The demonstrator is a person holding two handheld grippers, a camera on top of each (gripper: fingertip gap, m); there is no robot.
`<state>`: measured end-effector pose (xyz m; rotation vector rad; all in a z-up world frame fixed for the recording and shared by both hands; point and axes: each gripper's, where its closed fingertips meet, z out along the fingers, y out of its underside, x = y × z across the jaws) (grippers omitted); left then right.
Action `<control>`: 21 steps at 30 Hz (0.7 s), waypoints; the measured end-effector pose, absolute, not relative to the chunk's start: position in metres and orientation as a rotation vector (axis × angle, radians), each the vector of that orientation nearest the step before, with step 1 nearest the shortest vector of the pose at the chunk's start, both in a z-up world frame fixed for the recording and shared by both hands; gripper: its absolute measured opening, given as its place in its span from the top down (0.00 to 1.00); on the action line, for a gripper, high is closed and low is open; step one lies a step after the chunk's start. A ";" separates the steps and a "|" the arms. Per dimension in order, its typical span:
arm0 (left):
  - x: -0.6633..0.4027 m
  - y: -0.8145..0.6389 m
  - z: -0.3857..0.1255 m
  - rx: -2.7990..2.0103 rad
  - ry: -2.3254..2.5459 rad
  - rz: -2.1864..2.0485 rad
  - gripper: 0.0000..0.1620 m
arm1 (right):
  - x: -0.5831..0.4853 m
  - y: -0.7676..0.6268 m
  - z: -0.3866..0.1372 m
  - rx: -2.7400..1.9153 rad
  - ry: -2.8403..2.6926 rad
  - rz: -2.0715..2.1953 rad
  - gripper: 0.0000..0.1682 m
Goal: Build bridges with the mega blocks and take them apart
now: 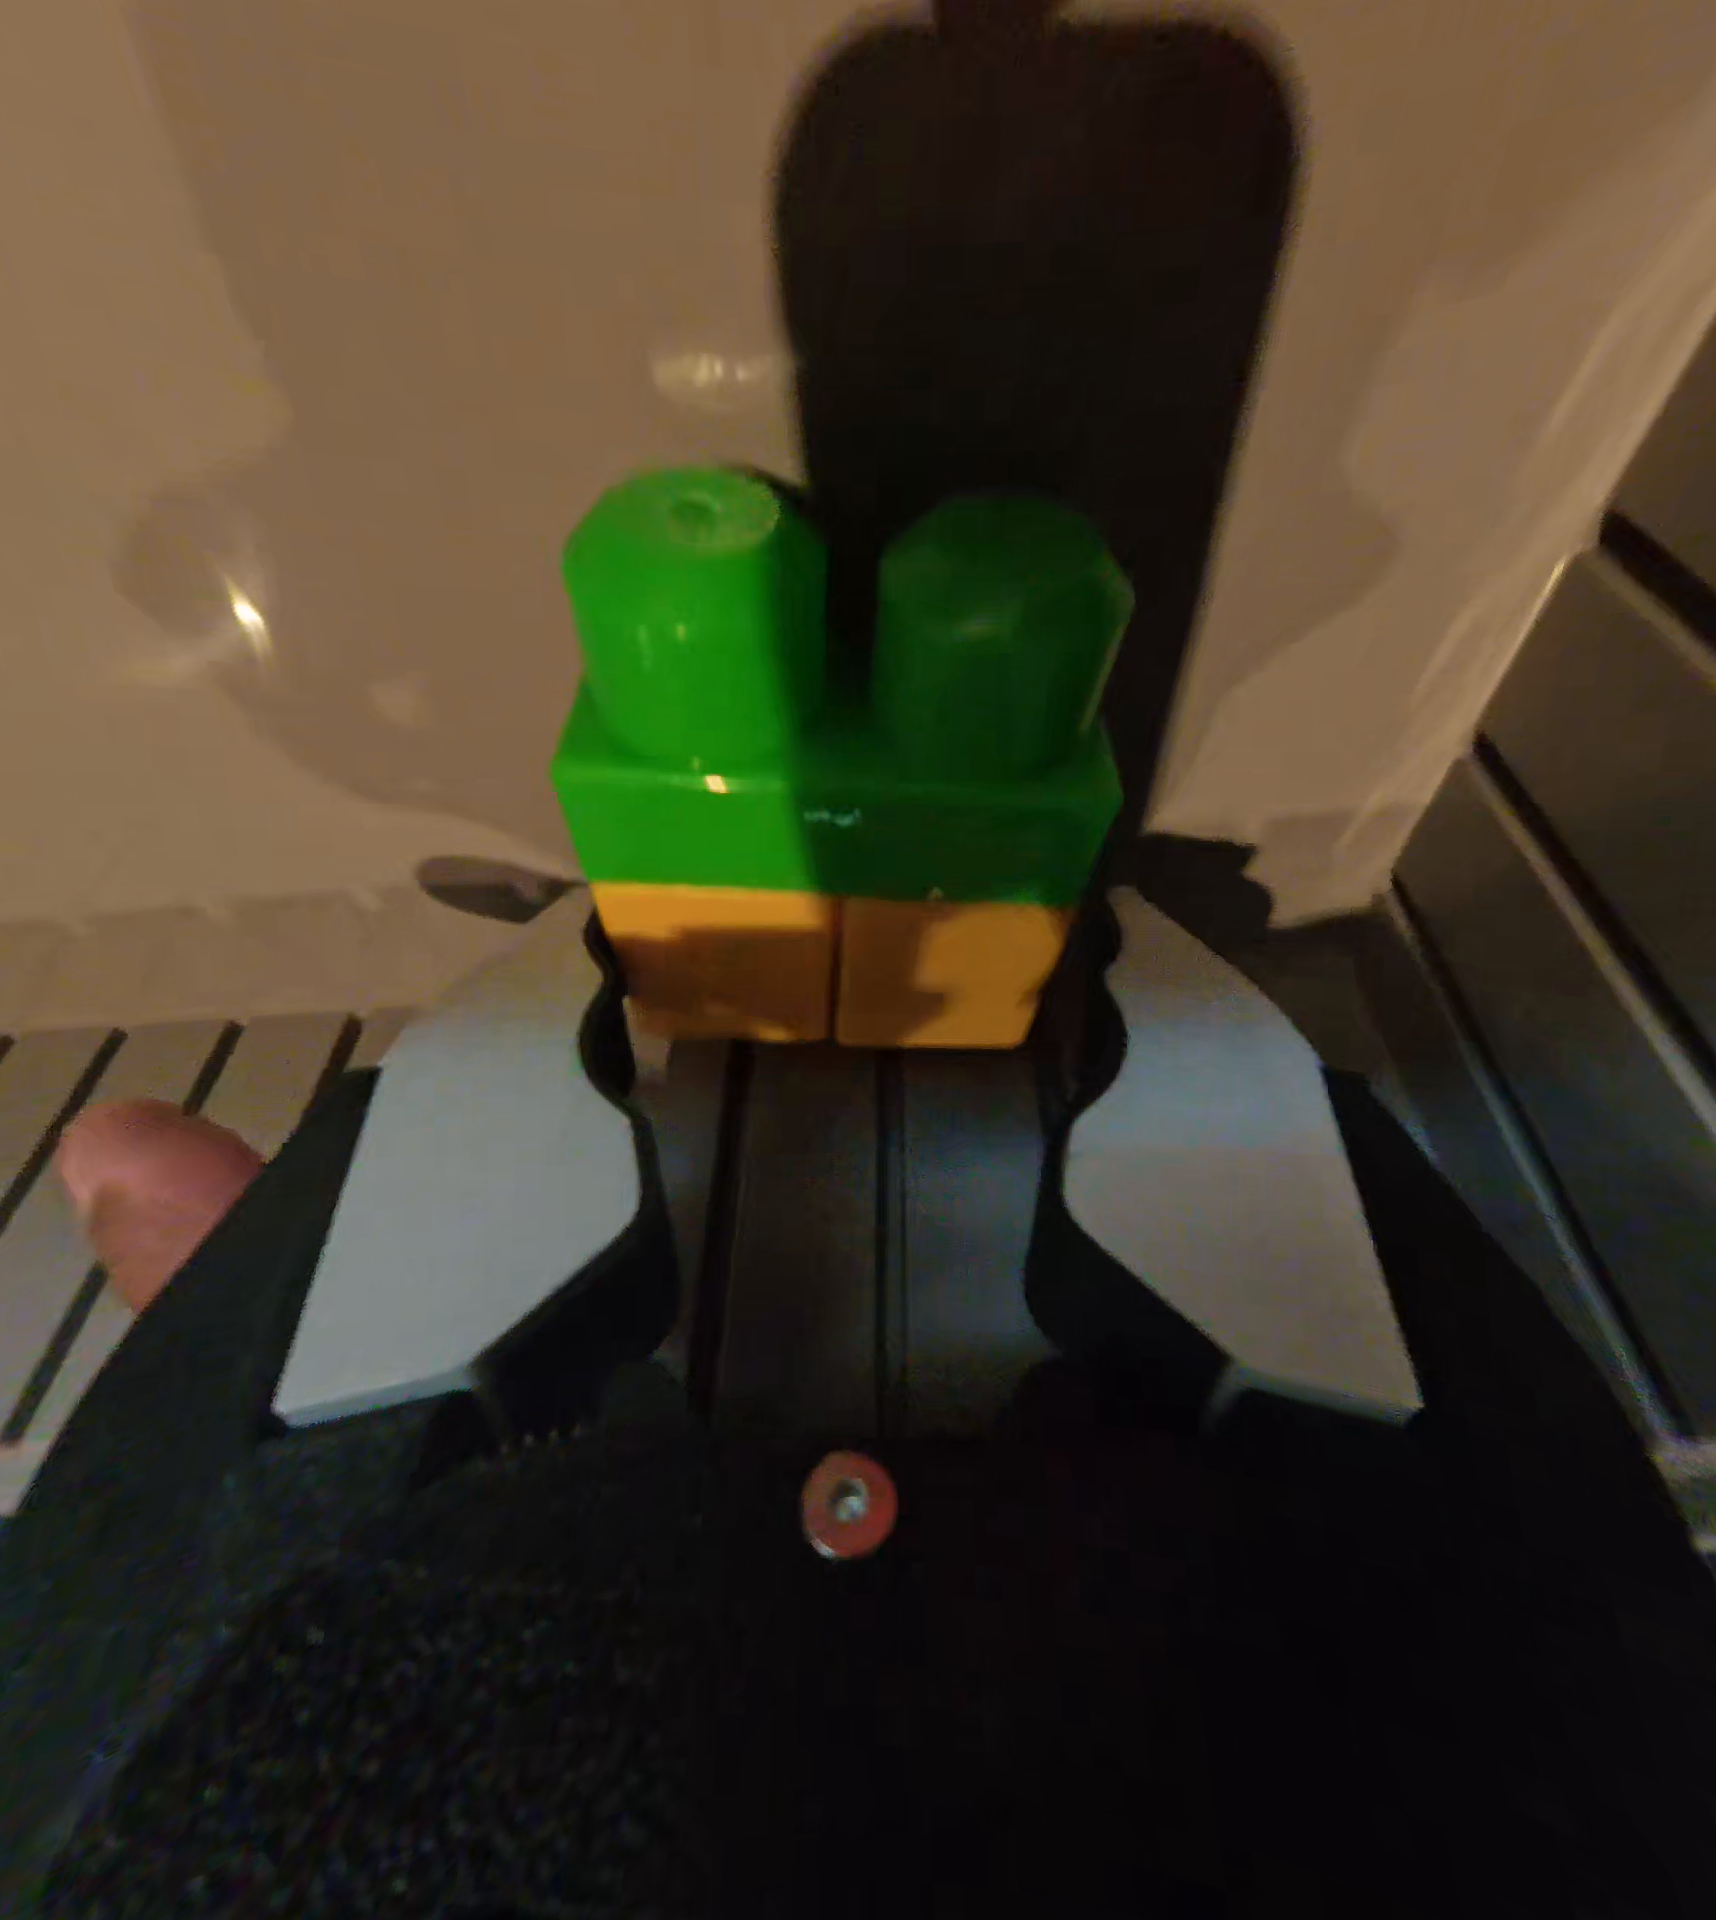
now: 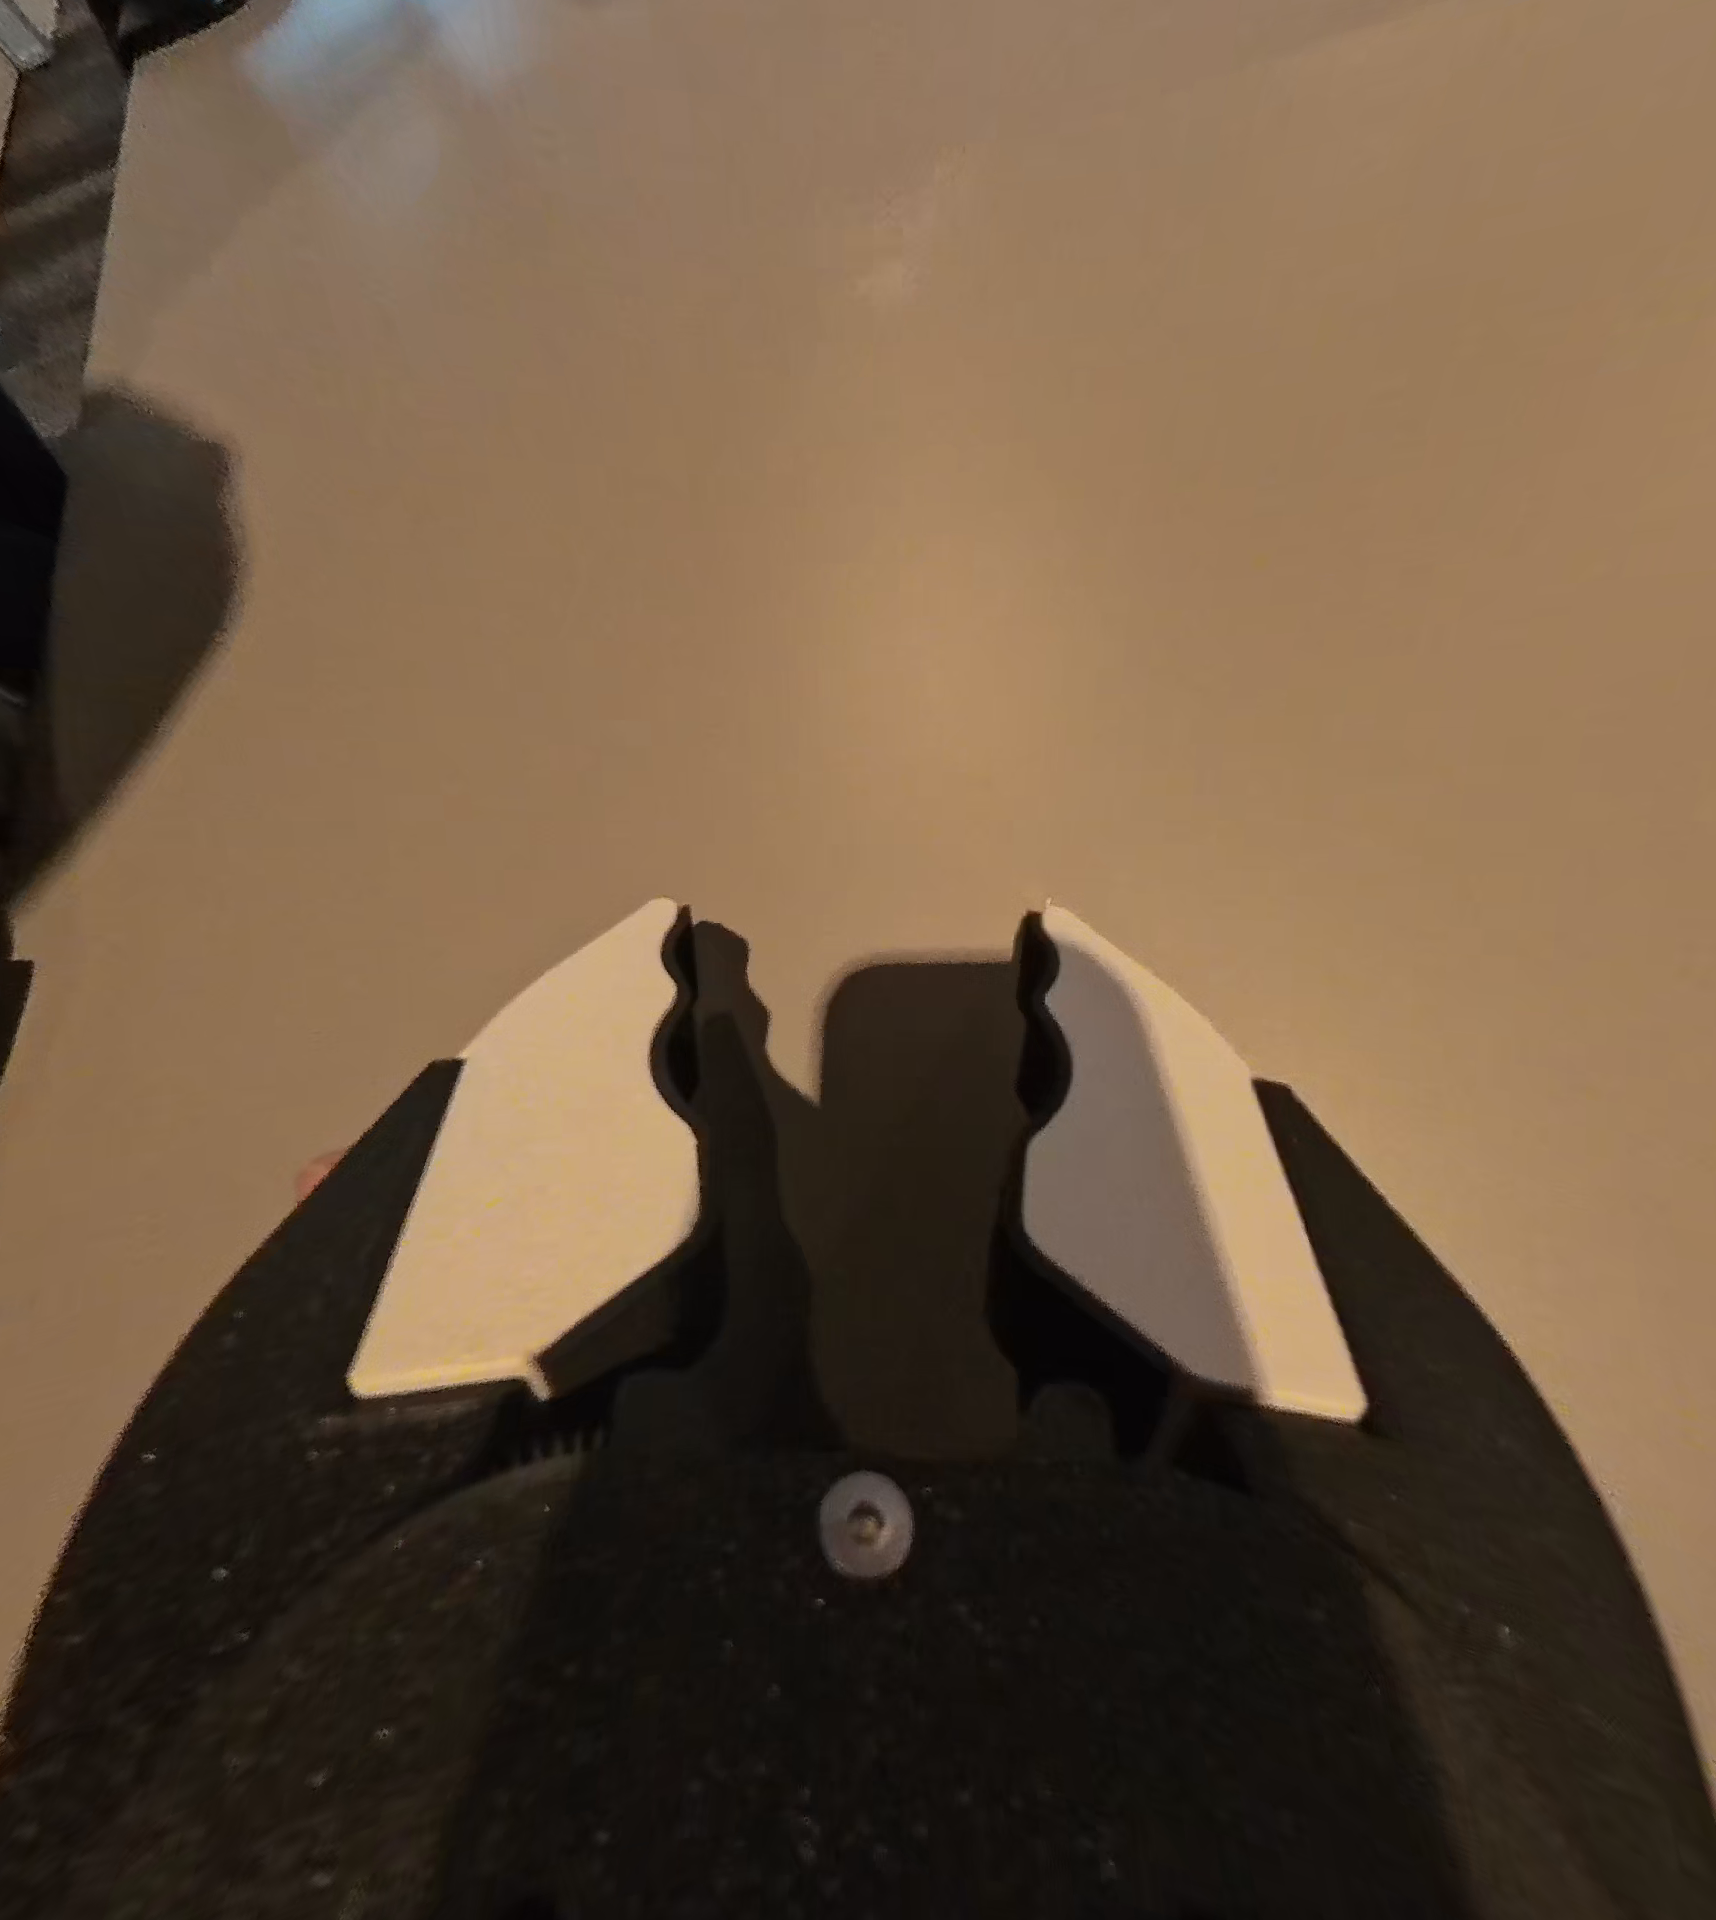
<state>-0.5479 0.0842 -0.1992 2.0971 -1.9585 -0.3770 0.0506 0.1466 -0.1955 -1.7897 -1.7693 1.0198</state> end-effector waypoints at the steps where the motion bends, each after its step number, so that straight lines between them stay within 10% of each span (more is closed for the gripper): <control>1: -0.546 0.084 -0.203 2.102 -1.960 -0.360 0.52 | 0.050 0.147 -0.195 -1.792 -1.766 1.026 0.65; 12: -0.487 0.151 -0.121 2.844 -1.830 -0.874 0.53 | 0.046 0.148 -0.192 -1.741 -1.753 0.993 0.65; 21: -0.167 0.234 -0.011 3.370 -2.083 -1.664 0.53 | 0.025 0.181 -0.136 -1.593 -1.417 0.908 0.57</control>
